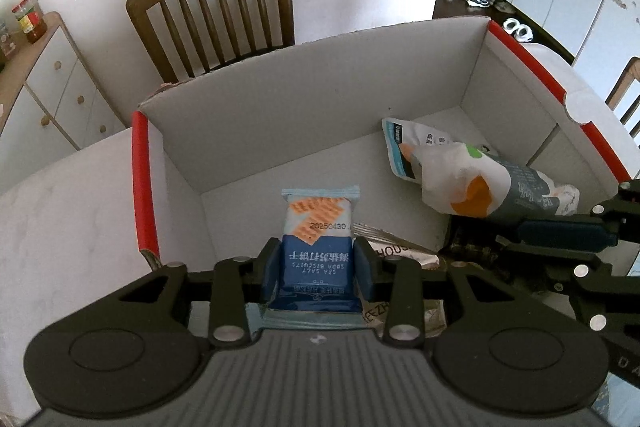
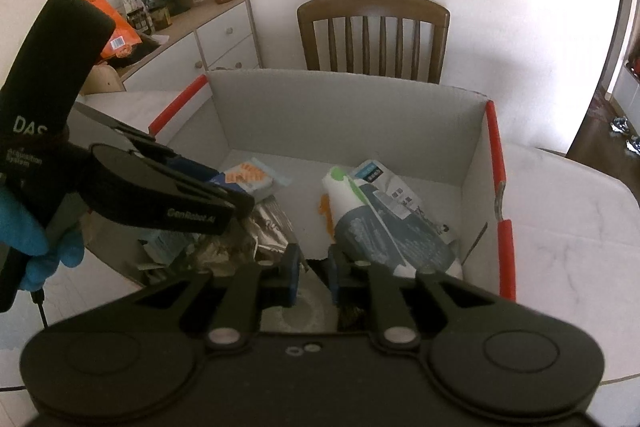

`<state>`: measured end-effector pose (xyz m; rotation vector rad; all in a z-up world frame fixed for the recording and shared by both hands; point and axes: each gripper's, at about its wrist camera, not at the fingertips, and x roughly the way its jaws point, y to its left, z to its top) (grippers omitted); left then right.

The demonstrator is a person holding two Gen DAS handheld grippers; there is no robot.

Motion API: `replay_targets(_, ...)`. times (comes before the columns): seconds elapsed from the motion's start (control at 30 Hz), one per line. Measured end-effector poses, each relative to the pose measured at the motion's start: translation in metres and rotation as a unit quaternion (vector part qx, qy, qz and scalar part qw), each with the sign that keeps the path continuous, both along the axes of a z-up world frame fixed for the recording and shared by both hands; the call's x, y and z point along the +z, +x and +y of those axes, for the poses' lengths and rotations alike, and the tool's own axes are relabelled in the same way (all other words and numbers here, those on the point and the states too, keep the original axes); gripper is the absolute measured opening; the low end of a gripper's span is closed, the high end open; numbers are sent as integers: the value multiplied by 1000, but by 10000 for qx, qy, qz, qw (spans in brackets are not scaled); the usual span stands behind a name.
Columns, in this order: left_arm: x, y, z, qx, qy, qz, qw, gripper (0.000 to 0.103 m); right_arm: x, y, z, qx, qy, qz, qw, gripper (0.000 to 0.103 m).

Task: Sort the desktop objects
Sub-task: 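Lower the biscuit packet into the box and open the left gripper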

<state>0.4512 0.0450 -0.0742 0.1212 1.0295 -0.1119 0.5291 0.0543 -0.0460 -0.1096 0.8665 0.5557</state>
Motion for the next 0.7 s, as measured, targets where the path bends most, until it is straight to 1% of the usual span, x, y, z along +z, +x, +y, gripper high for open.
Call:
replay_targets(0.17,1,-1,0,11,-6,-8,10000,40,-1,1,-3,-77,1,44,10000,21)
replay_targets(0.27,3,-4,-2,-18,-33,-29,10000,46,-1,0,-6,-117,15,55,9999,21)
replay_targets(0.37,6,-8,-6,-75,49,-68,9999,53,1,-2,-9,-148,18,33,9999,21)
replay_targets(0.7,29,-26,-7,-70,51,-254,9996,53,18,-15,-13,-160,38,-114,9998,21)
